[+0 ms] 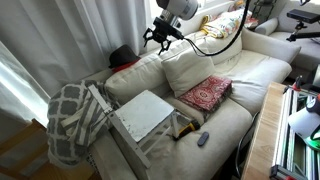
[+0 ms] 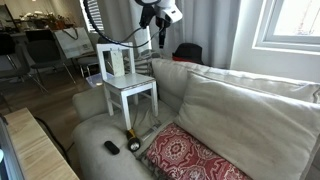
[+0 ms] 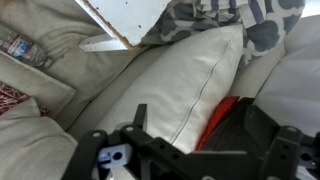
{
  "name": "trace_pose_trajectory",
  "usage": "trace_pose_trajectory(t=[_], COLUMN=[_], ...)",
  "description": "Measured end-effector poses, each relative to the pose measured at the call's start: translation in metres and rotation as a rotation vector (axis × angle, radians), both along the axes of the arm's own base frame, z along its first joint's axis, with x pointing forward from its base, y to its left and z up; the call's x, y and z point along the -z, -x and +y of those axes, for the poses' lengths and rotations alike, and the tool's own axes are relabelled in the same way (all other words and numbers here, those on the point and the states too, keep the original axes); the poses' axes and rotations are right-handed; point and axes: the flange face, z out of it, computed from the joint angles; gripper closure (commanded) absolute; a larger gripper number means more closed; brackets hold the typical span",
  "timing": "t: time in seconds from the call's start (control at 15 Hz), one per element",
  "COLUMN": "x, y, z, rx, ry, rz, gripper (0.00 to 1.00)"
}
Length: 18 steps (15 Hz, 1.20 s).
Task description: Turn the chair then put the pillow on the chair
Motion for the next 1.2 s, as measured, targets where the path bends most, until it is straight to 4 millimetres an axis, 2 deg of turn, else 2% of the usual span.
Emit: trace_pose_trajectory(t=[0.13, 0.27, 0.6, 0.8, 0.93, 1.2], x=[-0.001, 0.005, 0.049, 0.073, 0.087, 0.120], y=[-0.002, -0.009, -0.024, -0.024, -0.022, -0.018], z=[-0.002, -0.028, -0.136, -0.188, -0.209, -0.228], rx=[0.018, 0.111, 0.346, 0.481, 0.548, 0.581], ry=[0.013, 0.074, 0.228, 0.318, 0.367, 0.412], rz=[-0.005, -0.022, -0.007, 0.046, 0.103, 0.234], gripper=[0.00, 0.00, 0.00, 0.00, 0.00, 0.00])
